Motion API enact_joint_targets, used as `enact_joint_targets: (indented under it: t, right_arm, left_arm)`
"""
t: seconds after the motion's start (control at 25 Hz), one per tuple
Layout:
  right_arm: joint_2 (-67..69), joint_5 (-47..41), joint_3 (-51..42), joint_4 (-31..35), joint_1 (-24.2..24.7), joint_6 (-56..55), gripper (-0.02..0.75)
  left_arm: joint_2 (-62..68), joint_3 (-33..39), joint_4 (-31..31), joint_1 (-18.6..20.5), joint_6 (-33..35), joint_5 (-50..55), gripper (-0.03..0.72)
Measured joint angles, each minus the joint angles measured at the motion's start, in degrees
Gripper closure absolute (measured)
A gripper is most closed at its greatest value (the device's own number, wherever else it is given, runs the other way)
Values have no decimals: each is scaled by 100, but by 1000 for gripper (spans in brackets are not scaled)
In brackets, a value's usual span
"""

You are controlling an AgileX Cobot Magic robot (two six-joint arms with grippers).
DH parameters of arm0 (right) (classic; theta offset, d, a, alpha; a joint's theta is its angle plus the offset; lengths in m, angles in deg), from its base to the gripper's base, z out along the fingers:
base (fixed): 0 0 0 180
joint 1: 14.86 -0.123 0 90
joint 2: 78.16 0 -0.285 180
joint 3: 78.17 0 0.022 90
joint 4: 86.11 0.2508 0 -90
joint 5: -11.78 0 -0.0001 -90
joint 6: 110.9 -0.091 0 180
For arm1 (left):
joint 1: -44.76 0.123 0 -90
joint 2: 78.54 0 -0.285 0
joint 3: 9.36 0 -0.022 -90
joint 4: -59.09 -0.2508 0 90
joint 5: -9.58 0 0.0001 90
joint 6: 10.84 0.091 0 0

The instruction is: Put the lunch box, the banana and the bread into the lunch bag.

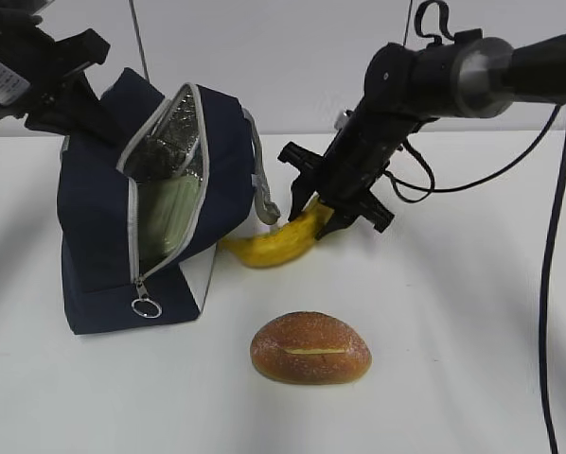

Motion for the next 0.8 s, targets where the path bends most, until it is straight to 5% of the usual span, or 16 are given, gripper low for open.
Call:
enact_joint_targets:
  t: [0.44,0.8]
  right_arm:
    - [0,-1830,2476,-3040,0,268,427]
    - [0,-2207,4028,-3631,0,742,427]
  left_arm:
    - [0,0,0,0,0,0,691]
    - [0,0,0,0,0,0,691]
